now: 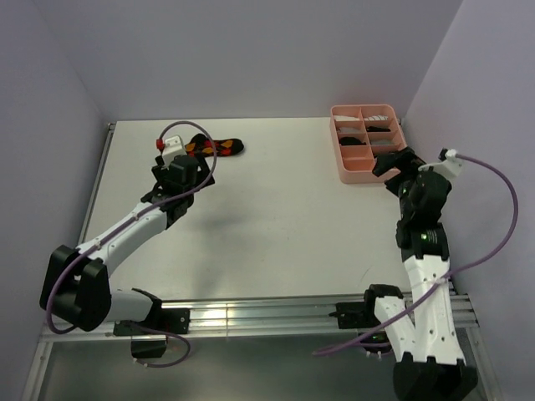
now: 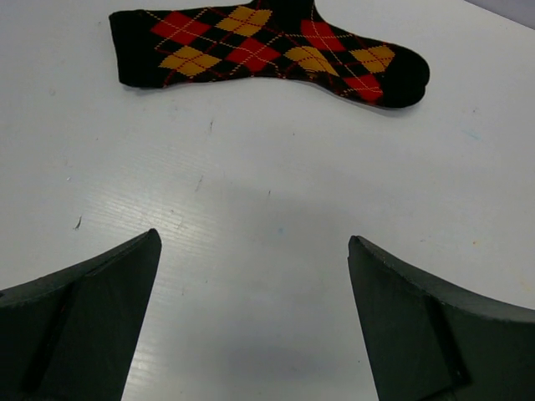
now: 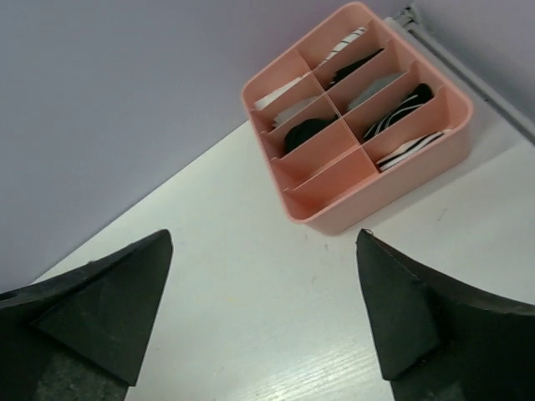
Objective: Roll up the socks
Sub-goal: Place the sock in the storage box, then adjust the sock at the center of the board.
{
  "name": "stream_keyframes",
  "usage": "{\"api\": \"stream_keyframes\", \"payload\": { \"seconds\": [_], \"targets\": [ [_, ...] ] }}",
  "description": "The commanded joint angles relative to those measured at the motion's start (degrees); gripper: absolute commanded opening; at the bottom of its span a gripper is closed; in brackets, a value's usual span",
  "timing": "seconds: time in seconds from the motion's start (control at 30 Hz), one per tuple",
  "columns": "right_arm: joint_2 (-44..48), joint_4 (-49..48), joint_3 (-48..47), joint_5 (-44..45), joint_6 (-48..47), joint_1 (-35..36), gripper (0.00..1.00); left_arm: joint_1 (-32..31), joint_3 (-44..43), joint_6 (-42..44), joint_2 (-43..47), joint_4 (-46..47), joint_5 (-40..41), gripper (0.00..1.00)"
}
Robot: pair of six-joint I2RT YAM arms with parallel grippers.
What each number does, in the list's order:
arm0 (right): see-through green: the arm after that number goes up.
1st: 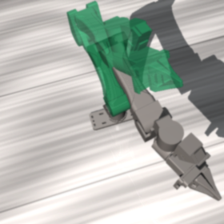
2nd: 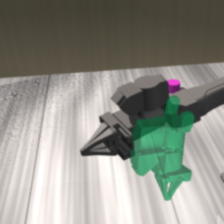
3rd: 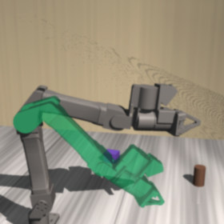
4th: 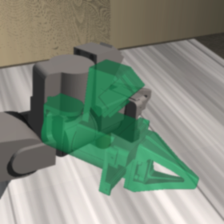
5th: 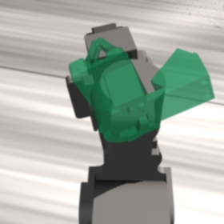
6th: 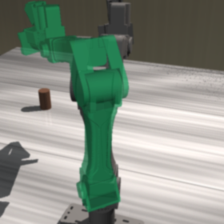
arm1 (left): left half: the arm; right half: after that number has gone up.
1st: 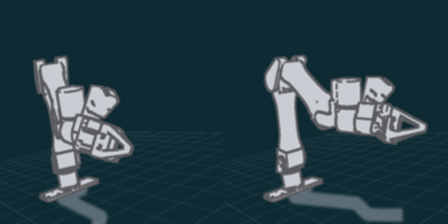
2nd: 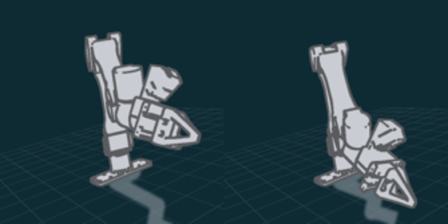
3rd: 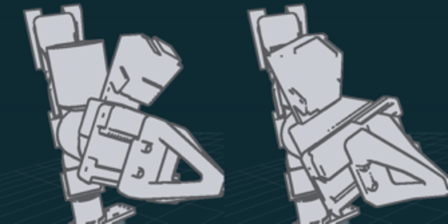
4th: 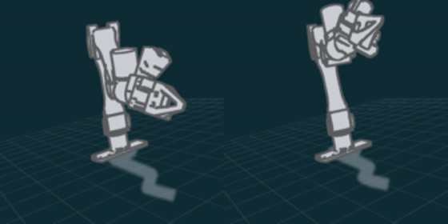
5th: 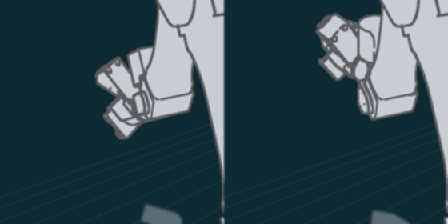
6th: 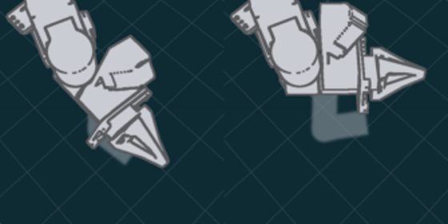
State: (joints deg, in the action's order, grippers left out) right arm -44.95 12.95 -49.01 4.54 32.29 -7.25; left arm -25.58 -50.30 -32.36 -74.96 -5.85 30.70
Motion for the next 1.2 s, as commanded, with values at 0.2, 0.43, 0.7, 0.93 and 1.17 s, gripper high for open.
{"api": "stream_keyframes", "payload": {
  "seconds": [0.2,0.43,0.7,0.93,1.17],
  "targets": [
    [15.7,-0.1,10.1,-7.0,-4.3,0.7,1.00,0.0,-9.2,0.8,-11.0,9.8,-0.8,0.99],
    [18.6,4.3,11.1,-12.3,-7.0,2.8,1.00,2.6,-20.5,-2.2,-23.3,9.5,-4.1,0.98],
    [17.4,9.5,10.0,-16.5,-8.7,4.1,0.99,9.0,-33.1,-0.5,-35.5,8.9,-5.7,0.98],
    [17.0,12.6,10.5,-20.6,-9.3,4.1,0.96,14.8,-39.9,1.7,-44.8,10.8,-10.1,0.98],
    [16.6,14.2,10.3,-21.8,-10.3,4.1,0.96,18.5,-42.6,-0.7,-50.1,4.3,-12.0,0.98]
  ]
}}
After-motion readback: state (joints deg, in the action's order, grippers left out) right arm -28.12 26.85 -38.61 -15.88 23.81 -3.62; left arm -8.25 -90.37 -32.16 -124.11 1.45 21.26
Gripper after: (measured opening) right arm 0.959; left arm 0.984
